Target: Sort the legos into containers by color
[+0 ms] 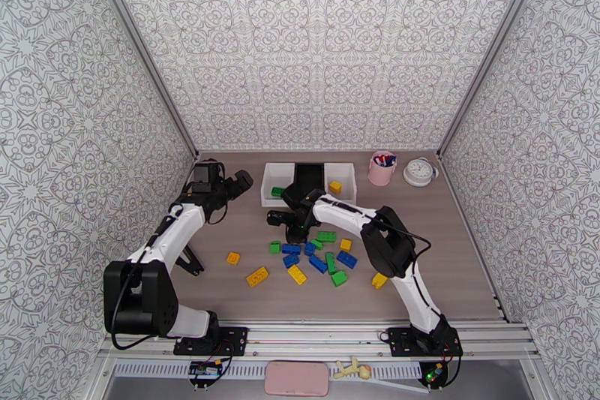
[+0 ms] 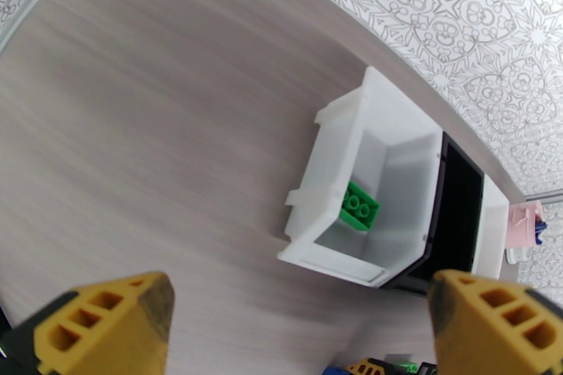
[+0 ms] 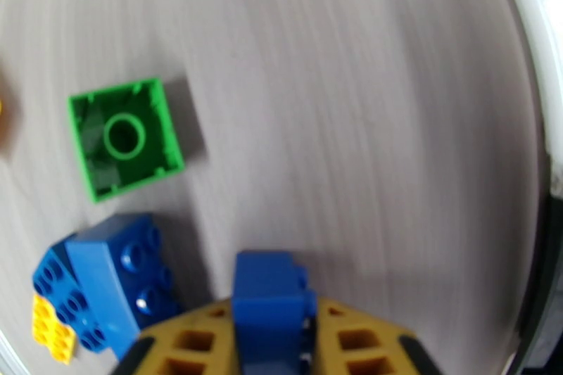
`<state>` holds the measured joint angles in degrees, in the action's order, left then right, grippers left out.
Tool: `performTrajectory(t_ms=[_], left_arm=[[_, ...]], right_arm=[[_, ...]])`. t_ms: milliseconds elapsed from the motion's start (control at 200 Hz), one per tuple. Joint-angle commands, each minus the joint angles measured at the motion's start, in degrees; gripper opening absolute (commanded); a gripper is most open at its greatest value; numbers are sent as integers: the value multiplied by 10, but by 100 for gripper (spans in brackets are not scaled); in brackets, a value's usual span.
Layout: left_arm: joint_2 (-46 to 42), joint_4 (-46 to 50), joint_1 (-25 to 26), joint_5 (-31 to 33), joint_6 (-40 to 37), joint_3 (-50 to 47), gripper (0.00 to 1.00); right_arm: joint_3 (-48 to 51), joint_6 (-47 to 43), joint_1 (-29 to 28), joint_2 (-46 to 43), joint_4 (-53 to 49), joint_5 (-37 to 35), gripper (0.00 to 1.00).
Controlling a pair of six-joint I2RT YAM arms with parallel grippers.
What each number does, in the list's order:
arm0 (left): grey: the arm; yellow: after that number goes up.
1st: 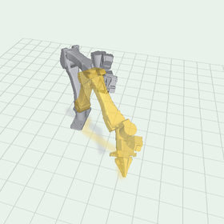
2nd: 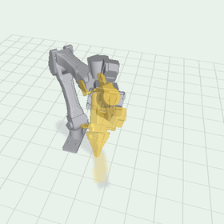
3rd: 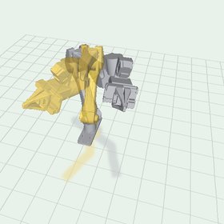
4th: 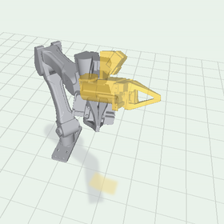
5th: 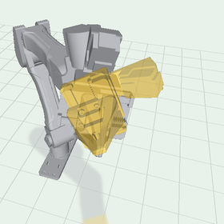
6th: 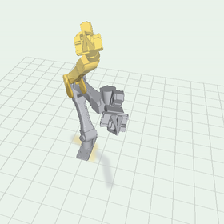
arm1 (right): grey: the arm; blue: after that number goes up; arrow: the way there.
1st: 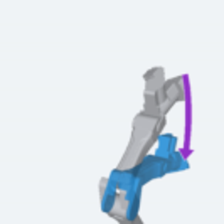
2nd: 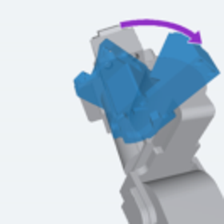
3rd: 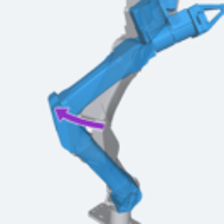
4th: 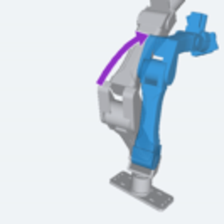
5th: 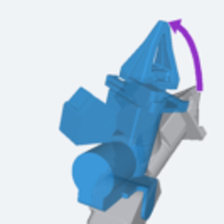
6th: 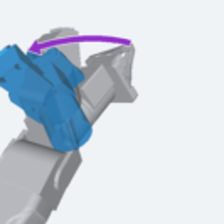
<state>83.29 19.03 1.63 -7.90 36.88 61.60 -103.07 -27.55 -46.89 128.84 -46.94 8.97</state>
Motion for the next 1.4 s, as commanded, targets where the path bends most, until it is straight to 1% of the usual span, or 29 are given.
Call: performTrajectory(t_ms=[0, 20, 165, 250, 420, 550, 620, 710, 815, 890, 1030, 1195, 1391], left_arm=[[-3, 10, 8, -3, -29, 9, 100], [-4, 12, 9, -2, -33, 10, 100], [-13, 25, 18, 5, -67, 10, 100], [-21, 25, 22, -9, -91, 7, 100], [-47, 23, 42, -26, -135, -8, 100], [-75, -10, 71, -29, -179, -41, 100], [-96, -39, 88, -32, -204, -67, 100], [-123, -66, 112, -37, -234, -94, 100], [-150, -89, 135, -33, -268, -118, 100], [-167, -107, 150, -21, -280, -138, 100], [-192, -129, 176, -22, -315, -162, 100], [-213, -132, 202, -12, -355, -175, 100], [-220, -130, 207, -12, -363, -180, 100]], right_arm=[[5, -5, 3, -13, 4, -11, 12], [7, -4, 4, -16, 5, -11, 10], [35, 9, 12, -50, 35, -1, 8], [67, 27, 21, -84, 74, 7, 8], [166, 91, 52, -182, 216, 19, 8], [243, 157, 76, -251, 347, 18, 8], [274, 184, 86, -279, 413, 1, 9], [299, 218, 99, -294, 483, -44, 9], [276, 256, 121, -273, 496, -68, 9], [244, 280, 133, -239, 489, -76, 9], [191, 304, 142, -176, 496, -105, 9], [128, 307, 147, -102, 497, -131, 9], [66, 300, 150, -33, 487, -131, 10]])
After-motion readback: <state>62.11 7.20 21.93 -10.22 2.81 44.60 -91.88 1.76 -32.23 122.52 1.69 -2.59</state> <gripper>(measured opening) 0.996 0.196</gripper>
